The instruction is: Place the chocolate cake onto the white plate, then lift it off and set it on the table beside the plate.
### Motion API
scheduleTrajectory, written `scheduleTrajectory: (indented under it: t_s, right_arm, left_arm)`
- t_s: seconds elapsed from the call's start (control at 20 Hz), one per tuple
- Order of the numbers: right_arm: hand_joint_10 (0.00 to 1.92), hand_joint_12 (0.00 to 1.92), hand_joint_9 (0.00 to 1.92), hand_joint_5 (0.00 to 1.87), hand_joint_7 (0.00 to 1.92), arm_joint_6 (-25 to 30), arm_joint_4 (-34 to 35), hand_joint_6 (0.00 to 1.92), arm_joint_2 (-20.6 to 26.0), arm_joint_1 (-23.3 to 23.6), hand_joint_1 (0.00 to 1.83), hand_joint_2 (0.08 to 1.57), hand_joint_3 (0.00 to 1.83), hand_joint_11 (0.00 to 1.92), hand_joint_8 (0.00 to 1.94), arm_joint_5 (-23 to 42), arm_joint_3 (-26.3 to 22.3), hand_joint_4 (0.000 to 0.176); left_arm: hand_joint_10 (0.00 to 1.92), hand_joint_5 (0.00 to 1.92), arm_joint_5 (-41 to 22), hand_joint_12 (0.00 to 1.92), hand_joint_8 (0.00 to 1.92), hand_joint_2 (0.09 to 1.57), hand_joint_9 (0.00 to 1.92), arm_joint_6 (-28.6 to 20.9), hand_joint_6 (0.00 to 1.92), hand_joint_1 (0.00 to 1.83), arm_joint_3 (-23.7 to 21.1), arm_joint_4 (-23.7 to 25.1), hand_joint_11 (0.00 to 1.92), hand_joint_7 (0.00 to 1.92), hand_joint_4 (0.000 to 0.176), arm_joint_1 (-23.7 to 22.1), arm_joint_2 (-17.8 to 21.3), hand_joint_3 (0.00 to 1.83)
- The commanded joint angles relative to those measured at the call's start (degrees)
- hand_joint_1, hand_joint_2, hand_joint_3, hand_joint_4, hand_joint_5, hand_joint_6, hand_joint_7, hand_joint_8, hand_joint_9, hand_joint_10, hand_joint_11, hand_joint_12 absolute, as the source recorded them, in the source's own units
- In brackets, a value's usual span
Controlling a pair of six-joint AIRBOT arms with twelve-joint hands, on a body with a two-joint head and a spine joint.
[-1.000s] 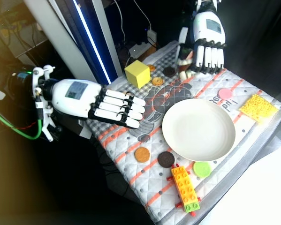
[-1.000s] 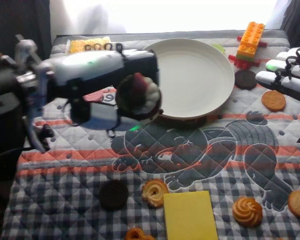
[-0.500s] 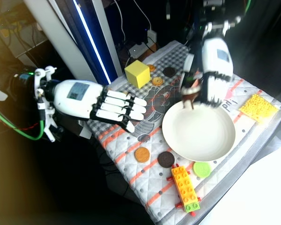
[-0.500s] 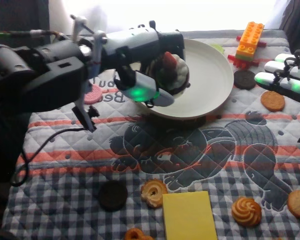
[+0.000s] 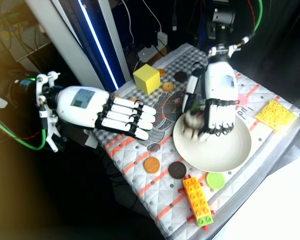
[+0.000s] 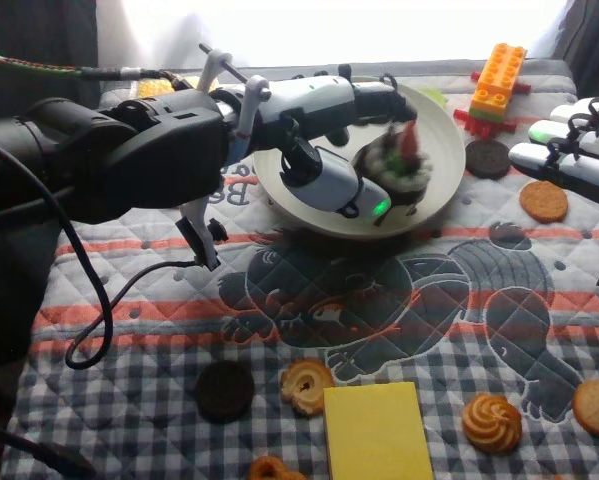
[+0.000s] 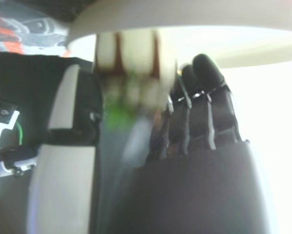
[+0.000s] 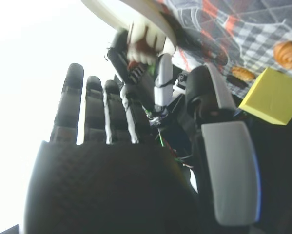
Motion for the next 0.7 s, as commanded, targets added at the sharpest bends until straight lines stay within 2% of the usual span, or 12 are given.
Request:
scheduleTrajectory:
  t_s: [0.0, 0.05, 0.1, 0.15, 0.25, 0.35, 0.4, 0.5, 0.6, 0.65]
  right_arm:
    - [0.00, 0.33, 0.00, 0.00, 0.00, -0.1, 0.6, 0.00, 0.1, 0.2, 0.75, 1.22, 0.00, 0.00, 0.00, 6.6, 0.3, 0.000]
    - [0.00, 0.34, 0.00, 0.00, 0.00, 0.1, 0.6, 0.00, 0.2, 0.2, 0.73, 1.22, 0.00, 0.00, 0.00, 6.6, 0.3, 0.000]
    - [0.00, 0.41, 0.00, 0.00, 0.00, 0.3, 0.6, 0.00, 0.3, 0.2, 0.69, 1.22, 0.00, 0.00, 0.00, 6.6, 0.3, 0.000]
    - [0.00, 0.51, 0.00, 0.00, 0.00, 0.3, 0.6, 0.00, 0.3, 0.2, 0.65, 1.23, 0.00, 0.00, 0.00, 6.6, 0.3, 0.000]
    - [0.00, 0.40, 0.00, 0.00, 0.00, 0.8, 0.6, 0.00, 0.3, 0.2, 0.67, 1.23, 0.00, 0.00, 0.00, 6.8, 0.3, 0.000]
    - [0.00, 0.67, 0.00, 0.00, 0.00, 1.6, 0.6, 0.00, 0.5, 0.2, 0.62, 1.24, 0.00, 0.00, 0.00, 6.9, 0.3, 0.000]
    - [0.00, 0.74, 0.00, 0.00, 0.00, 1.8, 0.6, 0.00, 0.5, 0.2, 0.61, 1.24, 0.00, 0.00, 0.00, 6.9, 0.3, 0.000]
    - [0.00, 0.77, 0.00, 0.00, 0.00, 2.3, 0.6, 0.00, 0.7, 0.2, 0.64, 1.24, 0.00, 0.00, 0.00, 7.0, 0.3, 0.000]
    - [0.00, 0.85, 0.00, 0.00, 0.00, 2.7, 0.6, 0.00, 0.7, 0.5, 0.64, 1.24, 0.00, 0.00, 0.00, 7.1, 0.5, 0.000]
    - [0.00, 0.77, 0.00, 0.00, 0.00, 2.9, 0.6, 0.00, 0.7, 0.7, 0.63, 1.25, 0.00, 0.00, 0.00, 7.1, 0.8, 0.000]
  left_arm:
    - [0.01, 0.00, -6.2, 0.39, 0.00, 1.08, 0.00, -0.1, 0.01, 0.71, 0.2, -0.3, 0.00, 0.00, 0.109, -0.4, 0.4, 0.00]
    - [0.00, 0.00, -6.2, 0.08, 0.00, 1.06, 0.00, -0.1, 0.00, 0.70, 0.0, -0.4, 0.00, 0.00, 0.145, -0.4, 0.7, 0.00]
    - [0.00, 0.00, -6.3, 0.01, 0.00, 1.05, 0.00, -0.1, 0.00, 0.68, -0.3, -0.4, 0.00, 0.00, 0.165, -0.4, 1.0, 0.00]
    - [0.00, 0.00, -6.8, 0.00, 0.00, 1.05, 0.00, -0.1, 0.00, 0.70, -0.9, -0.3, 0.00, 0.00, 0.174, -0.1, 1.7, 0.00]
    - [0.00, 0.00, -8.2, 0.00, 0.00, 1.03, 0.00, -0.1, 0.00, 0.75, -3.0, -0.1, 0.00, 0.00, 0.176, 0.3, 4.0, 0.00]
    - [0.00, 0.00, -10.2, 0.00, 0.00, 1.02, 0.00, -0.1, 0.00, 0.72, -6.0, 0.8, 0.00, 0.00, 0.176, 0.6, 7.1, 0.00]
    - [0.00, 0.00, -11.4, 0.00, 0.00, 1.02, 0.00, -0.1, 0.00, 0.72, -7.5, 1.3, 0.00, 0.00, 0.176, 1.1, 8.7, 0.00]
    - [0.00, 0.00, -14.5, 0.00, 0.00, 1.04, 0.00, -0.1, 0.00, 0.64, -10.9, 2.2, 0.00, 0.00, 0.176, 2.3, 12.2, 0.00]
    - [0.00, 0.00, -18.7, 0.00, 0.00, 1.02, 0.00, -4.9, 0.00, 0.57, -14.2, 6.3, 0.00, 0.00, 0.176, 4.5, 16.0, 0.00]
    - [0.00, 0.00, -20.9, 0.00, 0.00, 1.05, 0.00, -10.0, 0.00, 0.52, -15.0, 9.0, 0.00, 0.00, 0.174, 5.9, 17.6, 0.01]
